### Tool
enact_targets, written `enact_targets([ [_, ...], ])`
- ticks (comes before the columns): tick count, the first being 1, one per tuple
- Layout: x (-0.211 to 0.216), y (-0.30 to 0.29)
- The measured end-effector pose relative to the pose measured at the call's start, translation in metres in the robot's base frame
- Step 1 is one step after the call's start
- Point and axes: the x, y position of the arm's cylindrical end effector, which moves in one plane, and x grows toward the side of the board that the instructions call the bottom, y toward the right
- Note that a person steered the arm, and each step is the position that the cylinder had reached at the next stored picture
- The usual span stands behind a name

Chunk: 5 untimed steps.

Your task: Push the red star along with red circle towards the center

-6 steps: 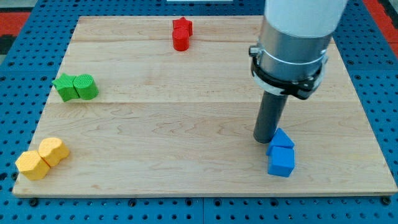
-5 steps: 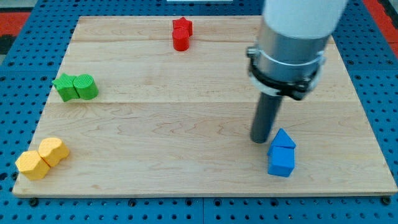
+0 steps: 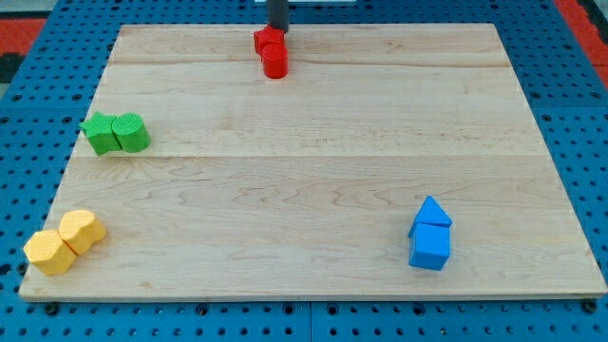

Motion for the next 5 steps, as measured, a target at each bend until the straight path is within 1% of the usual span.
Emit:
enact_targets([
  [1,0.02,-0.02],
  [2,0.059,0.004],
  [3,0.101,0.009],
  [4,0.143,0.03],
  [5,0.18,0.078],
])
